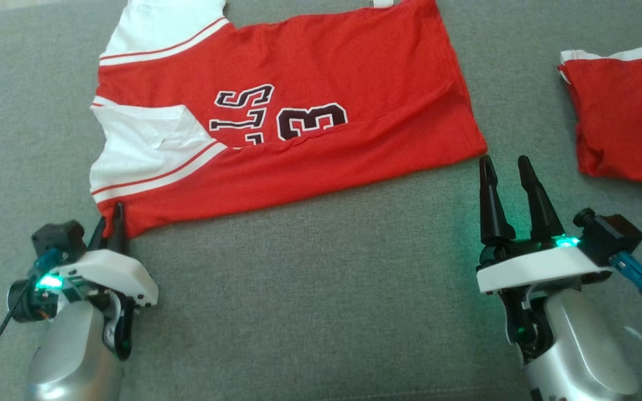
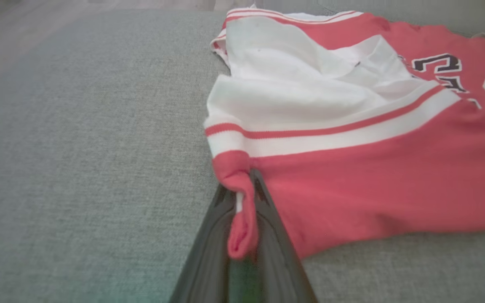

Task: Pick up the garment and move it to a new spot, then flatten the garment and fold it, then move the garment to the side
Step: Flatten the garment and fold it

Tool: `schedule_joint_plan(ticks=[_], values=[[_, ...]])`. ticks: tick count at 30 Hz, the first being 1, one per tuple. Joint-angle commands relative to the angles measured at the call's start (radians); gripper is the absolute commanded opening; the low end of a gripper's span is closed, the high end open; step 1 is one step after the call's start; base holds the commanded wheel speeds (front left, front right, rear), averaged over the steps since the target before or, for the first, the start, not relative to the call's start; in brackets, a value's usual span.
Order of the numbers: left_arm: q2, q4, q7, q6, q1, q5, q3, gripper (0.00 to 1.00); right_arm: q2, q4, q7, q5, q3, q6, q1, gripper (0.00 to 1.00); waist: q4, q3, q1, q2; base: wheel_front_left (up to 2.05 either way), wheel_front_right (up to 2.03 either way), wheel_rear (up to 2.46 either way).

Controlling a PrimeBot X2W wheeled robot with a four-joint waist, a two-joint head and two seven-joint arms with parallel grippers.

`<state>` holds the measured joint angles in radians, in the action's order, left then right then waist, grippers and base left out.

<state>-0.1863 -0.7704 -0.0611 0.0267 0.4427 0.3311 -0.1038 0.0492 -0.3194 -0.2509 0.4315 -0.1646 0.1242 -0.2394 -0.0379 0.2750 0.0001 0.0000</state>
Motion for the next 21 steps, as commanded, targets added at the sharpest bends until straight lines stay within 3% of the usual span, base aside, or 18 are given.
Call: schedule_joint_plan(ticks=[1, 4, 10, 21], values=[[-0.031, 0.003, -0.016, -0.008, -0.004, 0.005, 0.024, 0.00, 0.001, 0.019, -0.011, 0.000, -0.019, 0.007, -0.022, 1.00, 0.006, -0.011, -0.0001, 0.0000, 0.00, 0.00, 0.00], [-0.024, 0.040, -0.073, -0.008, -0.003, 0.005, 0.023, 0.00, 0.001, -0.015, -0.011, -0.040, -0.005, 0.007, -0.030, 1.00, 0.017, -0.029, -0.0001, 0.0000, 0.00, 0.00, 0.00], [-0.002, 0.167, -0.158, 0.046, -0.003, 0.018, 0.001, 0.00, 0.001, -0.113, 0.052, -0.091, 0.035, 0.007, -0.087, 1.00, 0.053, -0.053, -0.0001, 0.0000, 0.00, 0.00, 0.00], [0.011, 0.331, -0.148, 0.043, -0.023, -0.007, -0.049, 0.00, 0.001, -0.254, 0.201, -0.270, 0.173, 0.007, -0.235, 1.00, 0.105, -0.037, -0.0001, 0.0000, 0.00, 0.00, 0.00]])
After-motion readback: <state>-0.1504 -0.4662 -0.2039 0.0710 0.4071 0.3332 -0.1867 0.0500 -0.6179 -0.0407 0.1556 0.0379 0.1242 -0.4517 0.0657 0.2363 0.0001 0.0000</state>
